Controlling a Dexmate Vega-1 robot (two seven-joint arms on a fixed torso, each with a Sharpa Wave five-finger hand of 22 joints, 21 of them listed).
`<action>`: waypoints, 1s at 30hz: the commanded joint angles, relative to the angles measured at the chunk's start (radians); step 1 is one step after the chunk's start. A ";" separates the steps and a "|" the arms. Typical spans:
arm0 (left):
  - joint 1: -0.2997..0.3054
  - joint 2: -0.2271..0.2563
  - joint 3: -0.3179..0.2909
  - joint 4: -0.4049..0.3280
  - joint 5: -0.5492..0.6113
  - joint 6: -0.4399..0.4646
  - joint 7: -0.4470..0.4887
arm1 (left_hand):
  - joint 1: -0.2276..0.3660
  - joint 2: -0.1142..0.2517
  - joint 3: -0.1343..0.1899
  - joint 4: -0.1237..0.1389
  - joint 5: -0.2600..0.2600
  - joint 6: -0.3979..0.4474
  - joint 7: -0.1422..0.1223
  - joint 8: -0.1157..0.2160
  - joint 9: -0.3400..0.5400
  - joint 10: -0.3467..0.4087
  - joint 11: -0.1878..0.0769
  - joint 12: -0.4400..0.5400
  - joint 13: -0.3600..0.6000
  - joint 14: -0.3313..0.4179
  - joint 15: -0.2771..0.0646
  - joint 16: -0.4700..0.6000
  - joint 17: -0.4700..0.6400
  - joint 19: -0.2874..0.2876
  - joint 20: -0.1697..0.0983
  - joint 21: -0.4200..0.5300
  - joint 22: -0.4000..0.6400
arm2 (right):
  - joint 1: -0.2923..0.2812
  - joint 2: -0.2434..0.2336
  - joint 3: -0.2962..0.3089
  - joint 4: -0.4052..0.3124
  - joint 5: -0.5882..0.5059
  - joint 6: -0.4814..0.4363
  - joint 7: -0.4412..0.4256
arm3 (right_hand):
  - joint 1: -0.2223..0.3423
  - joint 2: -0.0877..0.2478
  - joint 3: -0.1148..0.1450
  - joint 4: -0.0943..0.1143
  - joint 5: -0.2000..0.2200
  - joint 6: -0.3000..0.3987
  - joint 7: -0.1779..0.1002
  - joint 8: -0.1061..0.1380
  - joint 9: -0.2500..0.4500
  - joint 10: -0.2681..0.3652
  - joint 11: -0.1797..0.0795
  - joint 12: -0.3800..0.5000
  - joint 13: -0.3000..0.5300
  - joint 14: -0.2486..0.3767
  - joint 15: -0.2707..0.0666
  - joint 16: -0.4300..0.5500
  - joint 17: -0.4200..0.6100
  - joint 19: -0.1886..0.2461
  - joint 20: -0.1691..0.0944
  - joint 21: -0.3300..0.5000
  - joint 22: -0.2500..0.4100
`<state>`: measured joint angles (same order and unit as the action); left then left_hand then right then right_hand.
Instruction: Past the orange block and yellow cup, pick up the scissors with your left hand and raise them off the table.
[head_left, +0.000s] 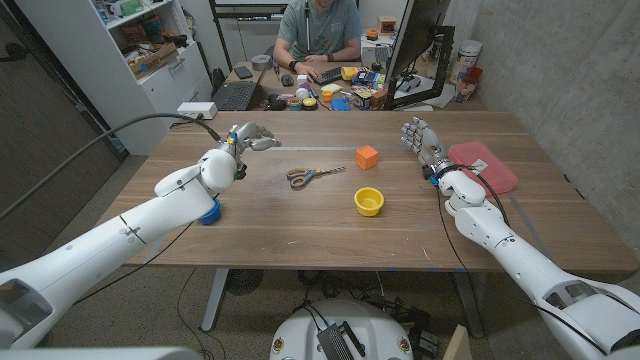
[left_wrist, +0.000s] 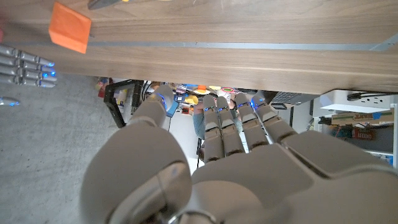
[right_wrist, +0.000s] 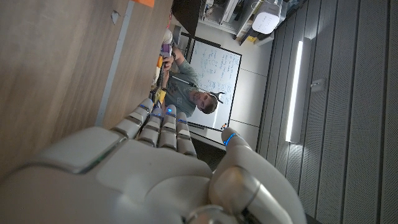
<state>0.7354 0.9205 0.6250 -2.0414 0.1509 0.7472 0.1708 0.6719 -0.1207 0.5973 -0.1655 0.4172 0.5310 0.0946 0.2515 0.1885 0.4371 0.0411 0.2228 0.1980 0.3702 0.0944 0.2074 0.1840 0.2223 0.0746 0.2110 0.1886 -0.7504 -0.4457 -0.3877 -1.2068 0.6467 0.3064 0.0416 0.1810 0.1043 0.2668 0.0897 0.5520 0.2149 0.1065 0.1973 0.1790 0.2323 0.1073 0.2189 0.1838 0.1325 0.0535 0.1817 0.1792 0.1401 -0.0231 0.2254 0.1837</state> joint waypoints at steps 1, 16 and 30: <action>-0.137 -0.003 0.178 -0.017 0.205 0.198 -0.113 | 0.012 -0.002 0.004 0.000 -0.010 0.000 0.004 -0.001 0.002 -0.005 0.019 0.003 0.002 -0.006 0.015 -0.002 0.004 0.004 0.002 0.007 0.005 | 0.015 0.014 0.008 0.006 -0.001 0.036 0.005 | 0.003 -0.001 0.001 -0.003 0.005 0.007 -0.005 0.005 0.004 0.009 0.000 0.005 0.004 0.005 -0.001 0.004 0.002 0.004 0.006 -0.001 0.005; -0.239 -0.040 0.249 0.059 0.203 0.139 -0.312 | -0.040 -0.033 -0.031 0.025 -0.043 -0.035 0.020 -0.031 0.002 -0.058 0.042 -0.019 0.003 -0.041 0.040 -0.015 0.009 -0.018 0.027 0.003 0.008 | 0.056 0.033 0.005 0.035 -0.001 0.058 0.031 | 0.001 -0.003 -0.001 -0.003 0.006 0.011 -0.015 0.004 0.005 0.012 -0.002 0.006 0.004 0.008 0.005 0.004 0.002 -0.001 0.016 -0.004 0.005; -0.381 -0.134 0.406 0.150 0.333 0.147 -0.499 | -0.073 -0.036 -0.049 0.037 -0.054 -0.010 0.019 -0.028 0.002 -0.042 0.046 -0.011 0.003 -0.042 0.043 -0.011 0.010 -0.013 0.032 0.009 0.009 | 0.108 0.071 0.017 0.089 -0.001 0.132 0.046 | 0.000 -0.004 -0.003 -0.004 0.007 0.012 -0.016 0.003 0.005 0.014 -0.003 0.006 0.005 0.007 0.003 0.003 0.002 -0.006 0.019 -0.007 0.005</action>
<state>0.4588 0.8455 0.8977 -1.9361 0.3330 0.8462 -0.1735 0.6099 -0.1582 0.5540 -0.1282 0.3688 0.5095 0.1087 0.2235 0.1884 0.3799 0.0841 0.2068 0.1978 0.3294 0.1359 0.1949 0.1928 0.1987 0.1017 0.2147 0.1932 -0.6816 -0.4039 -0.3808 -1.1572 0.6453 0.3950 0.0791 0.1809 0.1043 0.2639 0.0868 0.5519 0.2233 0.0982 0.1973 0.1790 0.2359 0.1036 0.2189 0.1838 0.1324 0.0534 0.1817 0.1791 0.1328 -0.0087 0.2215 0.1836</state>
